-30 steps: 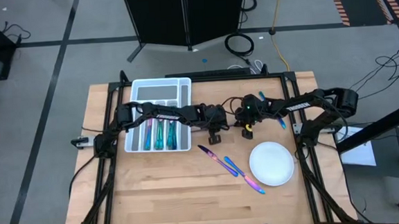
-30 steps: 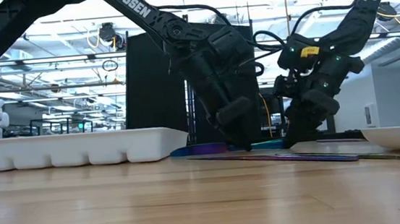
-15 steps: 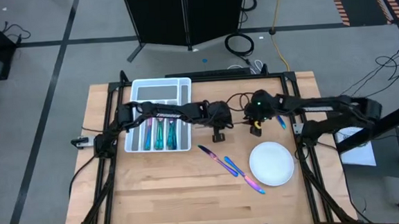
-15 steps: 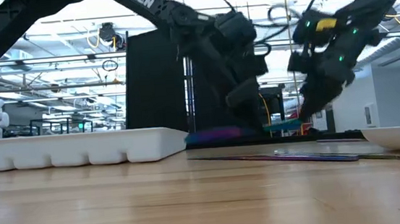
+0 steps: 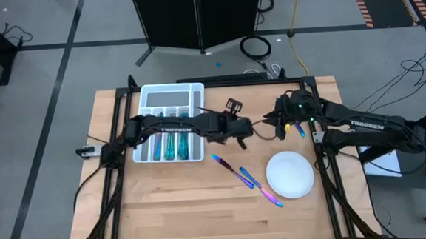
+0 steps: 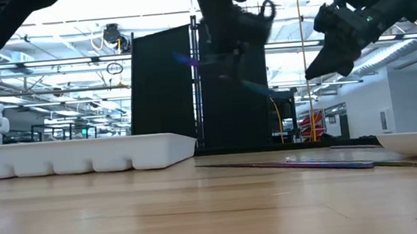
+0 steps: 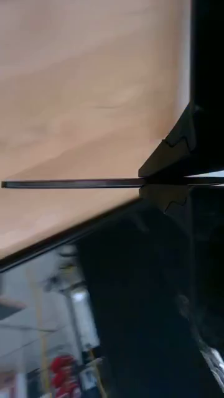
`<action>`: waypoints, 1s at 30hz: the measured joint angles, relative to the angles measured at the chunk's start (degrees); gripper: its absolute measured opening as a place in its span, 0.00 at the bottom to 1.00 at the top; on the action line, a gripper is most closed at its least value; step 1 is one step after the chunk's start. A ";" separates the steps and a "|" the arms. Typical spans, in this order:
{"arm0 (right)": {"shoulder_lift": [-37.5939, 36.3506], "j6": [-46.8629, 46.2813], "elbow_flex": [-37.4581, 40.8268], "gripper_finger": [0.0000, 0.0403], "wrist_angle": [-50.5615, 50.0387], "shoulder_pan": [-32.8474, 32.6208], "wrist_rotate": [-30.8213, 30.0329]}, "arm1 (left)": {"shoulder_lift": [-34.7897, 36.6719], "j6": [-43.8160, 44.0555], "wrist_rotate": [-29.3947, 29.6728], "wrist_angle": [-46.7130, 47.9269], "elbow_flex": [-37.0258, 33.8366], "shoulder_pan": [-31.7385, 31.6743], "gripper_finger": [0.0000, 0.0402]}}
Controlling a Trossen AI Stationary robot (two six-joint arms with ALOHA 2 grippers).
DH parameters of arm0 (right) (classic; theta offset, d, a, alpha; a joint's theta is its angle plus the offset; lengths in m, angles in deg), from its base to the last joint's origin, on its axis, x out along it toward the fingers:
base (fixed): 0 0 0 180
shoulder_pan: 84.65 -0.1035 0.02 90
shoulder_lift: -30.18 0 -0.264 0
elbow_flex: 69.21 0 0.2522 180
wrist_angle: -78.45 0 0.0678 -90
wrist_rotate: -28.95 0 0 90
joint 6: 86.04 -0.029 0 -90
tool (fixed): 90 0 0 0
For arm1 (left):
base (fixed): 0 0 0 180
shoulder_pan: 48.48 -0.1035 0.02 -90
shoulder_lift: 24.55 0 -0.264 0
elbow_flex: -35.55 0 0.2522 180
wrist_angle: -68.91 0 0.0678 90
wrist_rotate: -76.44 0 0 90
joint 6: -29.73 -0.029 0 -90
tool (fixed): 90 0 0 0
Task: Sort silverware
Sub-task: Put the iridescent knife into the white silverware tray
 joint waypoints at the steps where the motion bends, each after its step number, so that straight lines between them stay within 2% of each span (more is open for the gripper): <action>1: -0.33 -0.43 0.00 0.20 0.01 0.00 0.00 | 0.00 1.65 1.92 4.14 0.21 0.45 0.01; 4: -0.88 -0.60 0.00 0.20 -0.64 0.00 0.06 | 0.28 9.71 4.20 20.59 0.16 1.47 0.01; 7: -0.73 -1.19 0.00 0.20 -0.91 -0.07 0.09 | 0.33 21.22 2.77 33.19 -0.34 2.11 0.01; 9: -0.49 -1.02 -0.02 0.20 -0.89 -0.04 0.11 | 1.73 22.13 1.16 31.57 -2.86 2.59 0.01; 11: -0.47 -0.58 -0.02 0.20 -0.79 -0.07 0.11 | 3.90 18.58 -3.08 32.85 -5.13 3.47 0.01; 18: 0.25 -0.07 -0.13 0.20 -0.35 -0.78 0.04 | 11.48 17.85 -5.19 32.17 -11.34 3.54 0.01; 24: 2.19 0.34 -0.11 0.20 1.07 -1.20 0.02 | 24.49 16.81 -9.34 32.37 -24.32 1.97 0.01; 30: 5.54 -0.23 -0.11 0.20 6.15 -1.18 0.02 | 36.34 5.26 -6.42 32.14 -36.80 0.45 0.01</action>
